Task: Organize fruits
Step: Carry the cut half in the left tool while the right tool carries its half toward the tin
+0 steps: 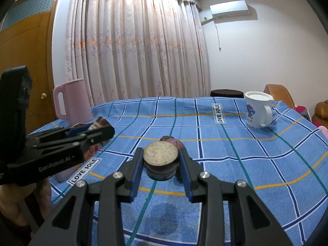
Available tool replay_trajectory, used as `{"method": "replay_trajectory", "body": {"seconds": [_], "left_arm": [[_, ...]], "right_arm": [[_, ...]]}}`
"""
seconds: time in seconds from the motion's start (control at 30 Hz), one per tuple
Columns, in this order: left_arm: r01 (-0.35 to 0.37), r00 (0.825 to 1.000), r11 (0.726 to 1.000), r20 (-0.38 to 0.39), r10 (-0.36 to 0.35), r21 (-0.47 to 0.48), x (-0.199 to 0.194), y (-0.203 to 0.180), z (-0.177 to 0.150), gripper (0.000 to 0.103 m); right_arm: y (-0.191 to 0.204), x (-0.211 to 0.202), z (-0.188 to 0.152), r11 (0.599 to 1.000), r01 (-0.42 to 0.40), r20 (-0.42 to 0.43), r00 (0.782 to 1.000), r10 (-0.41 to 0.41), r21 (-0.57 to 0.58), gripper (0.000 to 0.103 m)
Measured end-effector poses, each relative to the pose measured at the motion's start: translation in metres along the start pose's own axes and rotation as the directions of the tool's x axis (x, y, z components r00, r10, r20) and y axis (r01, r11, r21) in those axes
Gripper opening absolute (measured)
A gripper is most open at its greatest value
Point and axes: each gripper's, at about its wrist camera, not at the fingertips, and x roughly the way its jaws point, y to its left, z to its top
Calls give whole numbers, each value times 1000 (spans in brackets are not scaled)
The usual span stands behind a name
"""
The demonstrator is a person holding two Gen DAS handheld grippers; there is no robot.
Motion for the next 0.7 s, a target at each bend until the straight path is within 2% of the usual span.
{"method": "replay_trajectory", "body": {"seconds": [0.37, 0.7], "left_arm": [[-22, 1000, 999, -1, 22, -39, -13, 22, 4, 37], [-120, 992, 989, -53, 115, -92, -20, 69, 2, 37]], "right_arm": [[13, 1, 23, 999, -15, 1, 1000, 15, -30, 37], [57, 26, 51, 986, -136, -11, 991, 136, -91, 38]]}}
